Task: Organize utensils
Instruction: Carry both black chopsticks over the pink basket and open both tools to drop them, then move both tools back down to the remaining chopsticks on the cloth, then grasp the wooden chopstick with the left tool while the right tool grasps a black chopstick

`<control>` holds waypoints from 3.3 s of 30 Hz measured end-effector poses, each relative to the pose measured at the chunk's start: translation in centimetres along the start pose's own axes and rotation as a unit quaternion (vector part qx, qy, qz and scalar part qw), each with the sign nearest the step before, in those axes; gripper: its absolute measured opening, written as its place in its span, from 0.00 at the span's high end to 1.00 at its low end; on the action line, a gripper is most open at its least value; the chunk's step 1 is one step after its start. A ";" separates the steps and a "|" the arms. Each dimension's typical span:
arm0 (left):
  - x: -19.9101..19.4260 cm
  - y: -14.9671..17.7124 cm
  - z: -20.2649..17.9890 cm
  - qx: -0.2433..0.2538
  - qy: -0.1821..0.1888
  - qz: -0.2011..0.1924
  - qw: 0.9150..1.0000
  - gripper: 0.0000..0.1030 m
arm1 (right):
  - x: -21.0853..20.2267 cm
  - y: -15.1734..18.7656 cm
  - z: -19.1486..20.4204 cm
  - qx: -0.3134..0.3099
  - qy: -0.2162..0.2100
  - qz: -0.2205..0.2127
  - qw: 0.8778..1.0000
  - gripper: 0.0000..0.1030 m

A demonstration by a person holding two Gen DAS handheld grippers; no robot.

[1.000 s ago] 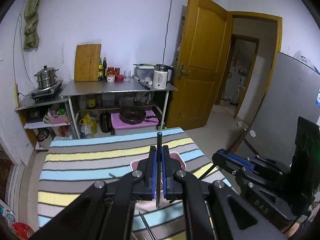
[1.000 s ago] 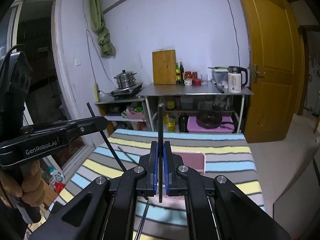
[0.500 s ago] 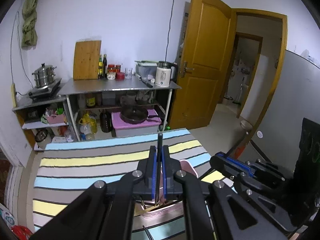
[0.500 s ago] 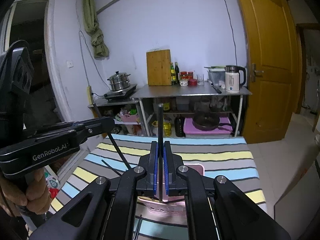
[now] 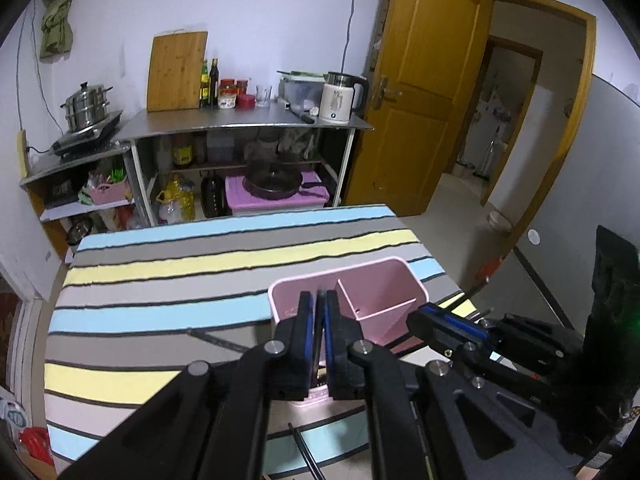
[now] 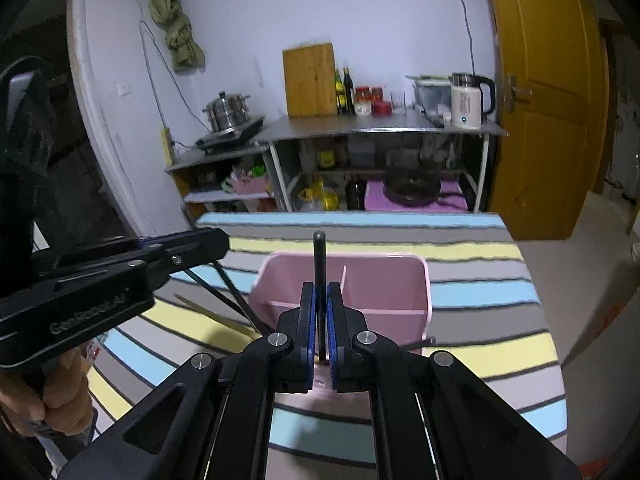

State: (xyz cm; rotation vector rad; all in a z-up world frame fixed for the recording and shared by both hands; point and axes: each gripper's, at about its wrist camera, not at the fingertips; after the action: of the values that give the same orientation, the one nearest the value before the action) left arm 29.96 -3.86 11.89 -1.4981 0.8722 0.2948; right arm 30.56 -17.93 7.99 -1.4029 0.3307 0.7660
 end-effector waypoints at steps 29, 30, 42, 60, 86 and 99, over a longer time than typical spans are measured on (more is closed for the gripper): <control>-11.4 13.1 0.2 -0.034 -0.016 -0.057 0.998 0.69 | -12.1 11.2 0.4 0.033 -0.020 -0.028 0.999 0.84; -11.3 14.1 0.3 -0.040 -0.016 -0.050 0.998 0.69 | -12.1 12.1 0.4 0.038 -0.021 -0.023 0.999 0.84; -8.3 22.2 1.4 -0.099 -0.020 0.017 0.995 0.70 | -9.6 18.9 0.5 0.061 -0.058 0.067 0.994 0.84; 0.0 22.9 3.9 -0.121 -0.026 0.086 0.989 0.70 | -1.2 18.6 3.0 0.040 -0.074 0.134 0.987 0.85; 2.9 22.1 3.6 -0.045 -0.066 0.119 0.990 0.89 | 4.2 18.3 3.3 0.030 -0.055 0.175 0.983 0.87; 2.2 22.3 5.5 -0.057 -0.035 0.128 0.989 0.91 | 3.5 18.1 0.4 0.060 -0.039 0.186 0.980 0.87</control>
State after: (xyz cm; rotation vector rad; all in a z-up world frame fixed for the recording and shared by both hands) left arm 18.34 2.89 -6.85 -1.4719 1.0057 0.5925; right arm 21.14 -16.88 -7.84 -1.2079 0.5793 1.0859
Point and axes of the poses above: each gripper's, at about its wrist camera, not at the fingertips, and x roughly the way its jaws point, z to its left, y to its underside, and after that the axes turned 1 degree about x, right-handed
